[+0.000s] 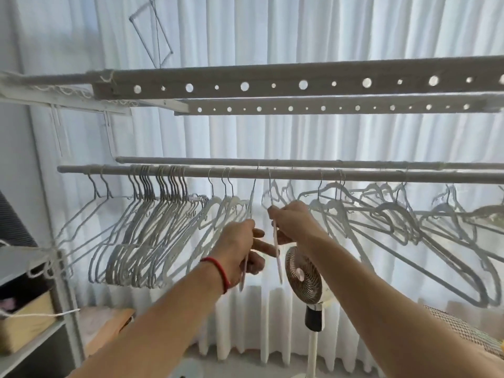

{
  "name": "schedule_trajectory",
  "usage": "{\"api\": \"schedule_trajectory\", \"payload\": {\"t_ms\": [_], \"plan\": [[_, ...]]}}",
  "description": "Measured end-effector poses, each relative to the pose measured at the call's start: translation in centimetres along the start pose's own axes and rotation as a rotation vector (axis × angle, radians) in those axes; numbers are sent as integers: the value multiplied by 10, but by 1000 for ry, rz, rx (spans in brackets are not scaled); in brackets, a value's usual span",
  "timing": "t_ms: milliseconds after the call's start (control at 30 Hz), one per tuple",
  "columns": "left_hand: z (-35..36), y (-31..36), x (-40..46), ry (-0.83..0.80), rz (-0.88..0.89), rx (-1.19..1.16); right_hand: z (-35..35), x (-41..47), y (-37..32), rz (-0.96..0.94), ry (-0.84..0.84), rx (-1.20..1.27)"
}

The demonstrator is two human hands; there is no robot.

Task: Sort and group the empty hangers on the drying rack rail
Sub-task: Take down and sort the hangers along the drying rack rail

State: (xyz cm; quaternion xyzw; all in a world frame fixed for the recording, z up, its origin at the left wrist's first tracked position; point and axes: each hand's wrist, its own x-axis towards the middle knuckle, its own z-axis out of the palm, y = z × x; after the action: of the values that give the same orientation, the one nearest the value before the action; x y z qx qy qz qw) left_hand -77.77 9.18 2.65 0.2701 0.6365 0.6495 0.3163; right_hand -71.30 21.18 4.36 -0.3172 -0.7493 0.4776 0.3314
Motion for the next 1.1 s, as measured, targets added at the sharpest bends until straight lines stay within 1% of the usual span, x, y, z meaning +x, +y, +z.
{"api": "schedule_trajectory", "payload": {"t_ms": [133, 333, 467, 567, 667, 767, 800, 867, 900, 933, 967, 1000, 1033, 1100], "plan": [[-11, 7, 12, 46, -17, 45, -1, -1, 6, -19, -60, 17], [-9, 13, 33, 44, -44, -26, -7, 15, -1, -48, 19, 11], [-13, 3, 51, 23, -106, -85, -8, 36, -12, -26, 9, 34], [-21, -11, 57, -32, -122, -37, 3, 47, -3, 38, 10, 29], [-30, -17, 57, -82, -114, 71, 19, 50, 17, 34, 45, -43], [-40, -10, 54, -56, 17, 285, 32, 48, 32, -1, 89, -71], [-43, -7, 51, -40, 78, 426, 35, 49, 34, 5, 101, -70], [-49, -1, 46, 56, 244, 912, 38, 50, 41, 12, 164, -97], [-49, 1, 44, 149, 337, 1146, 38, 53, 44, -6, 226, -153], [-47, 3, 42, 249, 427, 1297, 38, 56, 48, -38, 293, -234], [-43, 6, 41, 339, 520, 1374, 37, 62, 51, -73, 350, -323], [-38, 9, 41, 406, 619, 1397, 36, 68, 52, -101, 383, -397], [-31, 12, 43, 437, 719, 1378, 35, 77, 53, -123, 390, -461], [-15, 20, 58, 403, 868, 1314, 33, 100, 52, -143, 346, -633]]}}
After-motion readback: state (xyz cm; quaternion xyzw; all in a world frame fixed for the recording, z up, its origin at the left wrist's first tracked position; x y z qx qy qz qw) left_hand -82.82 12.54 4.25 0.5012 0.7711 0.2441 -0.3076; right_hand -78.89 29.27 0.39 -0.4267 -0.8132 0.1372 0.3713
